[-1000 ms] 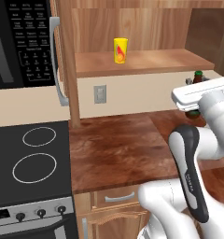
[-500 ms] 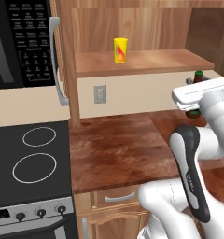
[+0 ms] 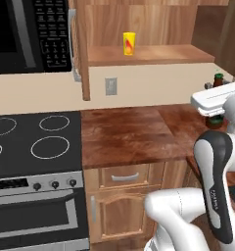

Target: Open the cabinet directly in front. Then move the beer and the cup to the dining counter with the candle on it.

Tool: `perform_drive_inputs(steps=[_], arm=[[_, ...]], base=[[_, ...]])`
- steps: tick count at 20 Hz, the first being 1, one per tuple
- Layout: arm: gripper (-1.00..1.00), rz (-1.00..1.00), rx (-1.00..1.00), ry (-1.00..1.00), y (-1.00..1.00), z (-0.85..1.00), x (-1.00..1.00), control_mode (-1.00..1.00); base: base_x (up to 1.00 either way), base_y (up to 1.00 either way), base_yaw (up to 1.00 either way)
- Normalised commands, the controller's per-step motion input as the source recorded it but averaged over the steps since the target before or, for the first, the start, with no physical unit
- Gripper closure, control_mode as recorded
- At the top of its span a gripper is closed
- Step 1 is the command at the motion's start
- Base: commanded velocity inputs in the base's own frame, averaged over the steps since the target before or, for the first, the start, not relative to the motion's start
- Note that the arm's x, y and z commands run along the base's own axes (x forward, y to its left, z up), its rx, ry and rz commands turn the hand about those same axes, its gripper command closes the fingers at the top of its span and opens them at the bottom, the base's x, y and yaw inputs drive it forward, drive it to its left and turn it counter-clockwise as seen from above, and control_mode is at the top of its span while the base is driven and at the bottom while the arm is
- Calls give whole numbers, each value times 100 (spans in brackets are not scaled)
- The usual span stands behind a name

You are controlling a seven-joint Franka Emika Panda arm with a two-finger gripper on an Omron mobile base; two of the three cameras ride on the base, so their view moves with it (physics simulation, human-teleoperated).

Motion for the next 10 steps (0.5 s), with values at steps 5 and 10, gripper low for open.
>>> perform_drive_inputs(steps=[5,10], arm=[[100,0,0,0,0,0,0,100],[100,0,0,0,0,0,0,100]], base=[[-82,18,56],[-53,32,76]])
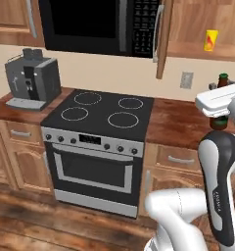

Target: Open the cabinet directly in front. Then move the beer and the cup to the dining counter with the candle on it.

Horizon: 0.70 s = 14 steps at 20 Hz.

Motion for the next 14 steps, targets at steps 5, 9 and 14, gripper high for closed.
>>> perform_drive_inputs(steps=[5,9,14], arm=[[100,0,0,0,0,0,0,100],[100,0,0,0,0,0,0,100],[100,0,0,0,0,0,0,100]], base=[[-35,26,83],[-37,15,84],[-39,10,84]])
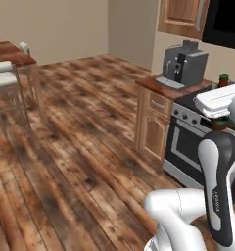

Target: Open the cabinet directly in front. Then move the beer and the cup to the dining counter with the candle on it.

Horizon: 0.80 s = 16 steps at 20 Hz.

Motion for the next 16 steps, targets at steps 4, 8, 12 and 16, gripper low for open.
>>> perform_drive_inputs(steps=[4,8,12,16], arm=[[100,0,0,0,0,0,0,100],[100,0,0,0,0,0,0,100],[100,0,0,0,0,0,0,100],[100,0,0,0,0,0,0,100]], base=[[-22,4,89],[-21,8,81],[-9,0,31],[7,0,0]])
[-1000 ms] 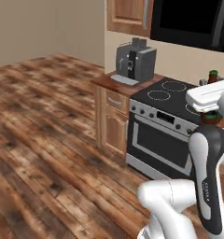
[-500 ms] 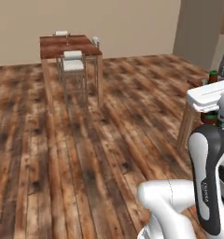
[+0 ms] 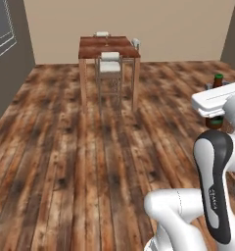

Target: Open the cabinet directly in front. Then move the beer and the cup to the dining counter with the candle on it.

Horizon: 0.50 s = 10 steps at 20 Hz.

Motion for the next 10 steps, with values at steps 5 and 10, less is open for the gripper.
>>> perform_drive_inputs(steps=[5,10], arm=[[100,0,0,0,0,0,0,100],[100,0,0,0,0,0,0,100]], base=[[91,0,0],[100,0,0]])
